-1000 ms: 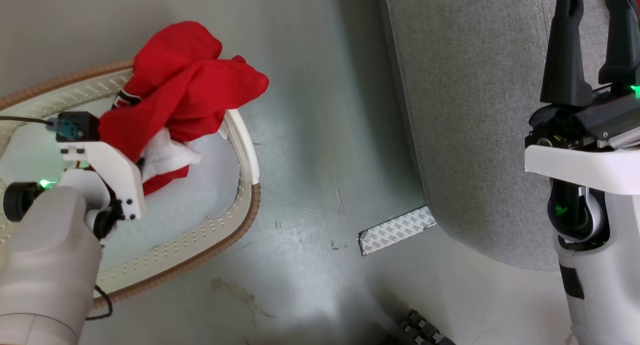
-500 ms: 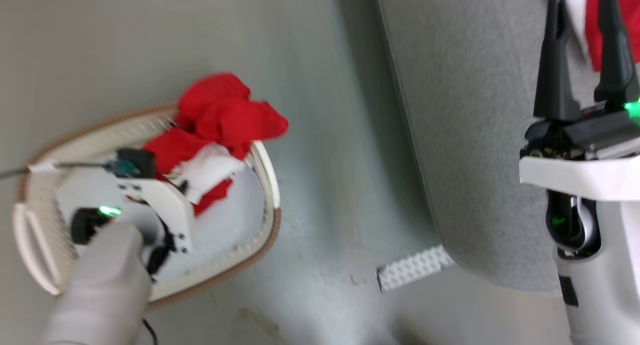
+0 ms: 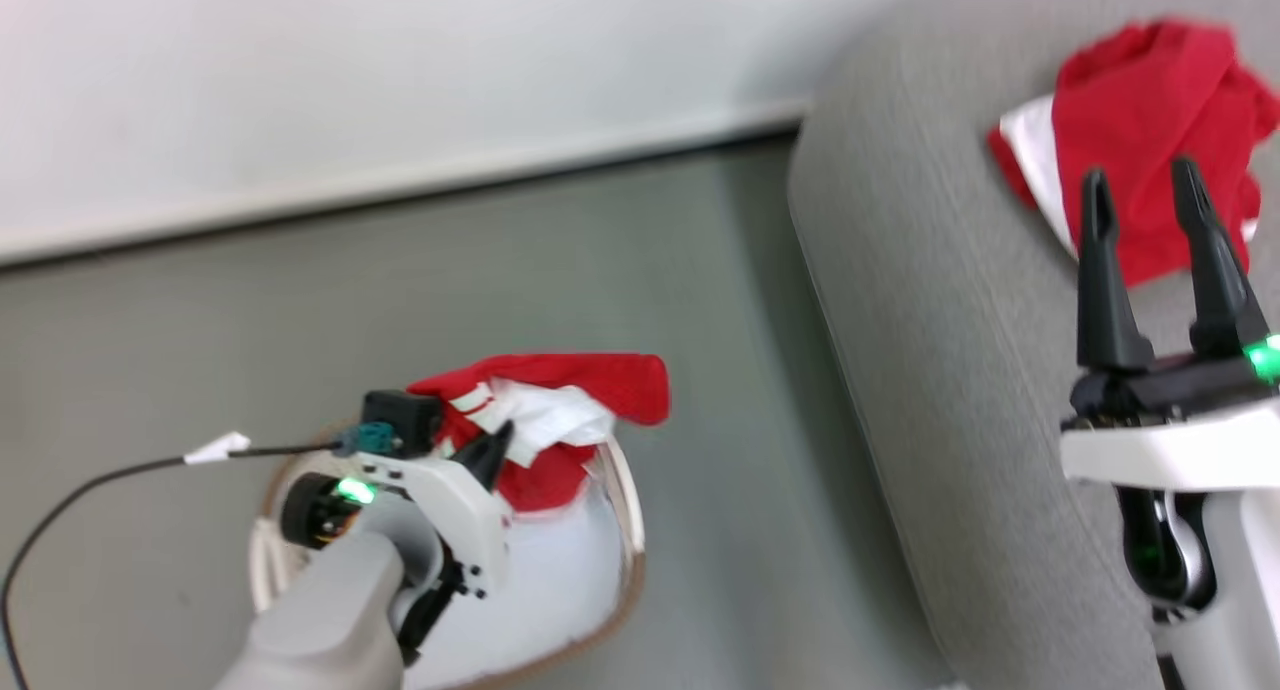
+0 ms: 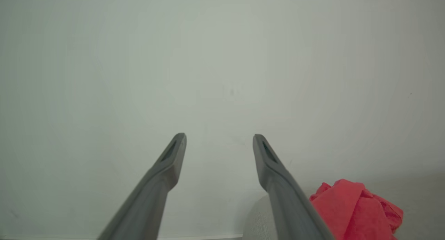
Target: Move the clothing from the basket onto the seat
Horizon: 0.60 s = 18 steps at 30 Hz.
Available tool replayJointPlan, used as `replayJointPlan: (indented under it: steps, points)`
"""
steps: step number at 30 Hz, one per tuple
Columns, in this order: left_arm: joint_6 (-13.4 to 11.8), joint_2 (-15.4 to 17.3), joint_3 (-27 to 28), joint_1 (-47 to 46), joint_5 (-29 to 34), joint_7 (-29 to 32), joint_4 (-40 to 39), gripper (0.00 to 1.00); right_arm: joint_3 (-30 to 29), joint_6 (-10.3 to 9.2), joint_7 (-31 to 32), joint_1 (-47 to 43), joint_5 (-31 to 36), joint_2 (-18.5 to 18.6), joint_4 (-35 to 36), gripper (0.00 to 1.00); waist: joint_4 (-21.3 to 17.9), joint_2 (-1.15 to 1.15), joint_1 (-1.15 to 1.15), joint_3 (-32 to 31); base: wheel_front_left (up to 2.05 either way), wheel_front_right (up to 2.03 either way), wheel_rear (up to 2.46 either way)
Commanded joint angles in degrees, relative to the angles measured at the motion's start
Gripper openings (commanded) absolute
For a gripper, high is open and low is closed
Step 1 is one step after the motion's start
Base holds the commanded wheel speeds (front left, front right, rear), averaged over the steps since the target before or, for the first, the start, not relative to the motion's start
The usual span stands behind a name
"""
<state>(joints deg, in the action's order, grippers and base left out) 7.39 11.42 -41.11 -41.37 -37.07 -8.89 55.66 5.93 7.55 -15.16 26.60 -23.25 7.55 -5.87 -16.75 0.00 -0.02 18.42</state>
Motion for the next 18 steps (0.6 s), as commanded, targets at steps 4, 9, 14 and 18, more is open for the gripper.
replayJointPlan:
  steps: [4,9,14,18]
  points:
    - [0.14,0.46,-2.55,1.74,-2.08,-2.42,-3.31,0.0,-0.59,-0.13,0.02,-4.25,-0.58,1.74,-0.85,1.0,5.87,0.0,0.02,-11.81,0.0,0.0,0.0]
    - [0.13,1.62,-3.99,2.03,-3.13,-4.1,-7.8,0.0,-0.12,-0.13,0.02,-7.91,-1.17,2.72,-1.59,1.0,8.33,0.0,0.02,-16.74,0.0,0.0,0.0]
    - [-0.13,3.06,-3.65,1.95,-2.94,-4.96,-12.56,0.0,0.28,-0.13,0.03,-10.78,-1.74,2.66,-1.8,1.0,10.39,0.0,0.02,-19.48,0.0,0.0,0.0]
    - [-1.49,4.15,-3.22,1.21,-2.26,-5.08,-17.84,0.0,1.43,-0.13,0.04,-12.88,-2.62,2.78,-2.24,1.0,11.86,0.0,0.02,-20.78,0.0,0.0,0.0]
